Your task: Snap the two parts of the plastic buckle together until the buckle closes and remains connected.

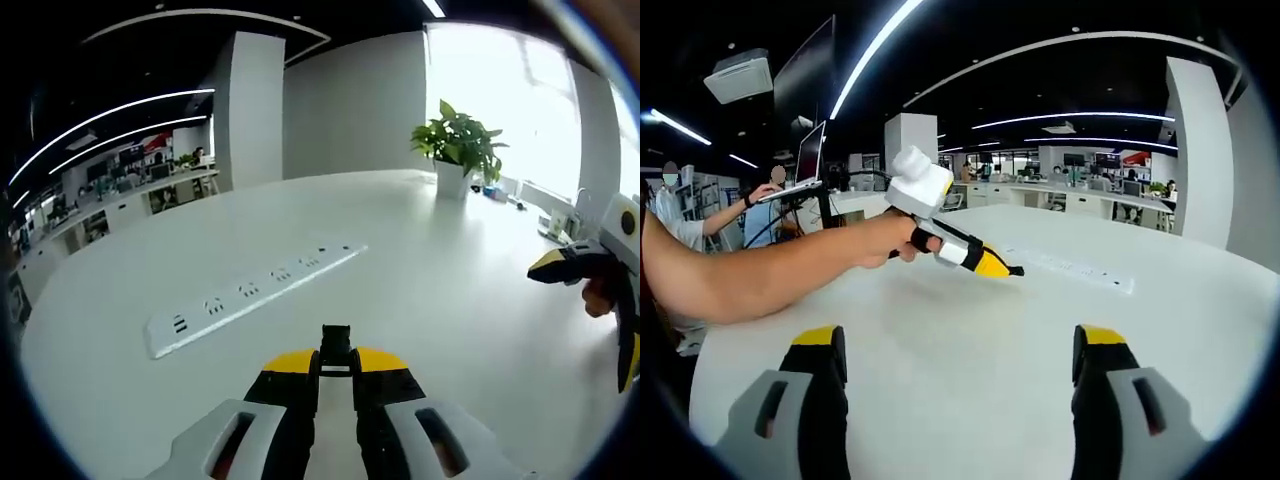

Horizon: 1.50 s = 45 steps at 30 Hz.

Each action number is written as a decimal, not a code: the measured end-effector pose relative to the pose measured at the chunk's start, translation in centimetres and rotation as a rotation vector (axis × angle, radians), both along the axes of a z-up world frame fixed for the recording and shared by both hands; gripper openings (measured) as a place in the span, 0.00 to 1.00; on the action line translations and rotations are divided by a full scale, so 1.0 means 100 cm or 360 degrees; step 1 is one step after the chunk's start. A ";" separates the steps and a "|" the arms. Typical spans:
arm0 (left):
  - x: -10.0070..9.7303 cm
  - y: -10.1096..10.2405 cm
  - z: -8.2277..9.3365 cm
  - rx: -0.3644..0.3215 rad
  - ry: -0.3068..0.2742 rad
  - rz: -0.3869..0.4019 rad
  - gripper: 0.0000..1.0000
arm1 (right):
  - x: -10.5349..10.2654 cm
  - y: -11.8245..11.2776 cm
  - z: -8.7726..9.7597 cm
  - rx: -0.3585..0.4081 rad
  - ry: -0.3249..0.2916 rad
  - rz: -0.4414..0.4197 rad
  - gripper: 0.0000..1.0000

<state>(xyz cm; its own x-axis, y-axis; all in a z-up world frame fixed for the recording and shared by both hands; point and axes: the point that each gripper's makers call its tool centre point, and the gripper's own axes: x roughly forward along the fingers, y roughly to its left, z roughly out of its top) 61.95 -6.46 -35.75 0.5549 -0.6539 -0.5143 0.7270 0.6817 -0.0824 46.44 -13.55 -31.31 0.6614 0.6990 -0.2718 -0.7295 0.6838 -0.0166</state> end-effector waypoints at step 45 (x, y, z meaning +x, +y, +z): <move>-0.003 -0.007 -0.022 0.0061 0.0052 -0.0044 0.11 | 0.002 0.002 -0.010 -0.0059 0.0006 0.0011 0.92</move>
